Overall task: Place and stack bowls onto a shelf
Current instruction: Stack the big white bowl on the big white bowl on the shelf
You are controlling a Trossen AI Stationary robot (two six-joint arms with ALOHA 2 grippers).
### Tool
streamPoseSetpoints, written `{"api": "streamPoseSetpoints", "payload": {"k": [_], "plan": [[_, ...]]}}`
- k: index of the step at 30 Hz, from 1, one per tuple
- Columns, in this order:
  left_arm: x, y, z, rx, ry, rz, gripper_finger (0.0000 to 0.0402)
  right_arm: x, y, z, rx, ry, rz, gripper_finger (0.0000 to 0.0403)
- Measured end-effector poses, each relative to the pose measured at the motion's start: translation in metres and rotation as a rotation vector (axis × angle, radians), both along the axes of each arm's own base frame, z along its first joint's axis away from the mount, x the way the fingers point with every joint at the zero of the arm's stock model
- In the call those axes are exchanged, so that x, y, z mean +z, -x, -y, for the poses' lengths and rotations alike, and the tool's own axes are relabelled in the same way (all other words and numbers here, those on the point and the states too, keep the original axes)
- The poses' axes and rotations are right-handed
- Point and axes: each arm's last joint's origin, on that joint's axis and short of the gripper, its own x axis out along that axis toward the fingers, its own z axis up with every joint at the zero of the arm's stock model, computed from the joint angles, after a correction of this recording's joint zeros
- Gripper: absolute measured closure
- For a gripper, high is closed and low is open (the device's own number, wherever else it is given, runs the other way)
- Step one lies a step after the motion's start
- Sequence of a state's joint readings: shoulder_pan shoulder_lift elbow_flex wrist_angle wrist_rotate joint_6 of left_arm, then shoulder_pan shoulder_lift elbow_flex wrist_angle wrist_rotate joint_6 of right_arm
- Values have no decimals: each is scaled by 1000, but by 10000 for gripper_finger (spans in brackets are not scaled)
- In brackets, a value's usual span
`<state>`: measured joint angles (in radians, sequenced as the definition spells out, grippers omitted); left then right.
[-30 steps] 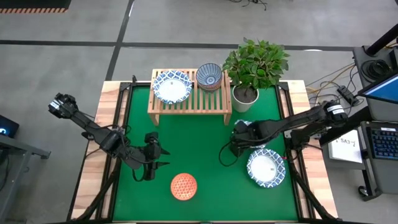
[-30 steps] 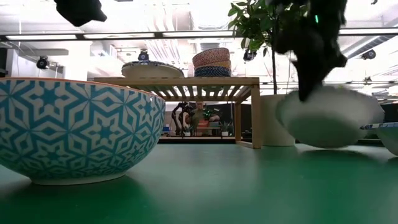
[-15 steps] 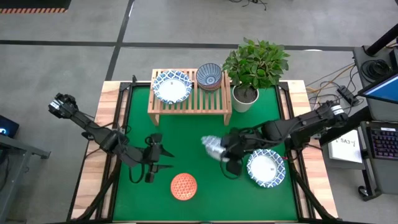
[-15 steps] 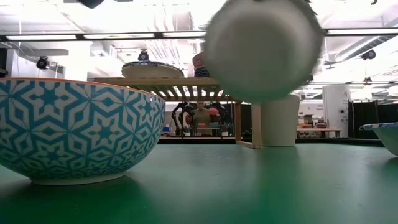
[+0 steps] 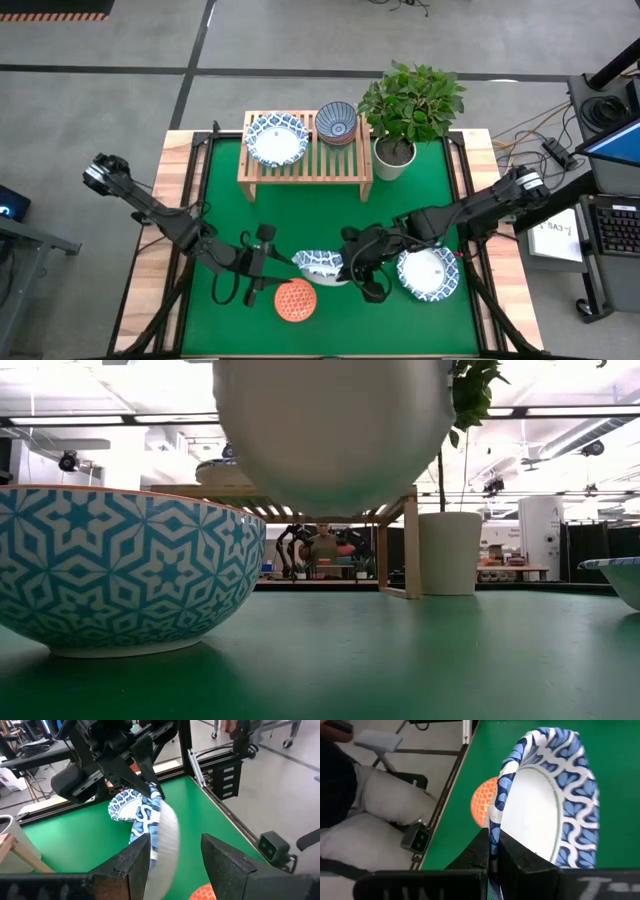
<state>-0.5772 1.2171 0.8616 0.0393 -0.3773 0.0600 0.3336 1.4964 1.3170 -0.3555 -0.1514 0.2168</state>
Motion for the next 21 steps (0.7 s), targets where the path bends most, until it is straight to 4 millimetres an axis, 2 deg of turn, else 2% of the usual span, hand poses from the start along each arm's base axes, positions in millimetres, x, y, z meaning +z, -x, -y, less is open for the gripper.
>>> {"api": "streamPoseSetpoints", "payload": {"k": [8,15,18,21], "plan": [[-15,-17,2,31,-20,-32,243,-1,-4,-3,47,-14,22,392],[-23,-22,4,39,-24,-58,251,0,-4,-3,59,0,46,392],[-25,-23,5,40,-25,-63,278,0,-4,-3,61,9,50,392],[-25,-24,5,40,-25,-65,327,-1,-5,-2,55,16,52,392]]}}
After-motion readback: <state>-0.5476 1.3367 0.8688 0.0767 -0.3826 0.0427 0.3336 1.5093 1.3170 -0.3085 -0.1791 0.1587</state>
